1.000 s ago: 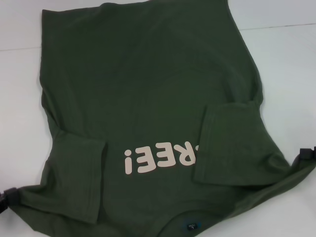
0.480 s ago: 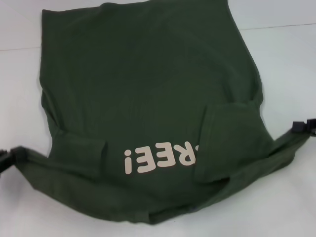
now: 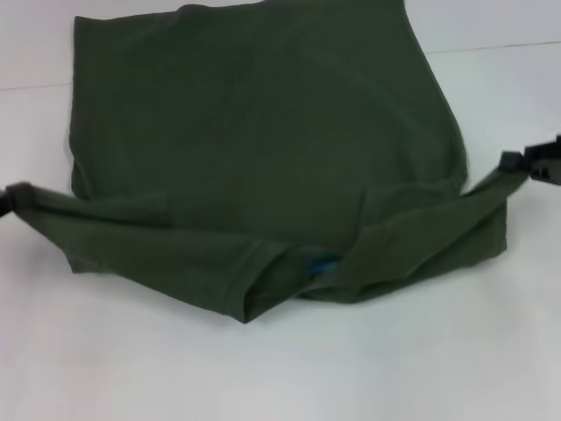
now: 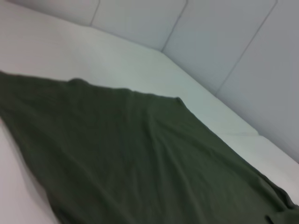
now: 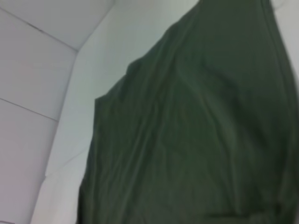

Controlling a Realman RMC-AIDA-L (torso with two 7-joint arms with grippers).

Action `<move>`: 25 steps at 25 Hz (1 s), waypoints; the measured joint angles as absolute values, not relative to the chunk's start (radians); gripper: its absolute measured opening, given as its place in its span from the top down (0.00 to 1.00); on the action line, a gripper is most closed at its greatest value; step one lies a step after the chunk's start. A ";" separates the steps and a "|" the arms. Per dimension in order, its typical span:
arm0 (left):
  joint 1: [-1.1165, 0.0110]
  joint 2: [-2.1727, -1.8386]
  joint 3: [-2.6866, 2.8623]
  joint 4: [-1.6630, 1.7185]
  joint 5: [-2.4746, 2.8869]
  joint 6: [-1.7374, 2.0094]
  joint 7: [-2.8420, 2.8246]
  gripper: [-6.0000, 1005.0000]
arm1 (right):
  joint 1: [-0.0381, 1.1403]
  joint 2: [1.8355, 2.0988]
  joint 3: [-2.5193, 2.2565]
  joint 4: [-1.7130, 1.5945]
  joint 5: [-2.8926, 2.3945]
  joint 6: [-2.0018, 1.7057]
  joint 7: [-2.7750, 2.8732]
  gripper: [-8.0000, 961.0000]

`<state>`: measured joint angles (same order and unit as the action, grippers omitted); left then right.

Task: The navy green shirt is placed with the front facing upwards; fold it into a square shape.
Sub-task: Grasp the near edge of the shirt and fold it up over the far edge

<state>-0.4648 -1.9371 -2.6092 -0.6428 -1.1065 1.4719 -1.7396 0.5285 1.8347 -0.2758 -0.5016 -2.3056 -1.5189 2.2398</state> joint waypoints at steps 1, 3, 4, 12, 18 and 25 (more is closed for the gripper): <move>-0.479 -1.934 -2.609 -0.641 -1.106 1.464 -1.744 0.98 | 0.540 1.836 -0.276 -0.502 -2.304 -1.515 2.244 0.94; -0.500 -1.932 -2.609 -0.639 -1.107 1.449 -1.749 0.98 | 0.558 1.840 -0.277 -0.501 -2.303 -1.497 2.251 0.94; -0.511 -1.932 -2.609 -0.639 -1.107 1.441 -1.751 0.98 | 0.566 1.841 -0.277 -0.501 -2.303 -1.488 2.253 0.94; -0.578 -1.930 -2.604 -0.636 -1.106 1.373 -1.774 0.98 | 0.614 1.847 -0.279 -0.498 -2.272 -1.410 2.259 0.94; -0.615 -1.930 -2.596 -0.618 -1.100 1.321 -1.777 0.98 | 0.637 1.846 -0.279 -0.500 -2.252 -1.358 2.266 0.94; -0.651 -1.938 -2.587 -0.584 -1.100 1.230 -1.770 0.98 | 0.676 1.861 -0.287 -0.491 -2.248 -1.261 2.262 0.94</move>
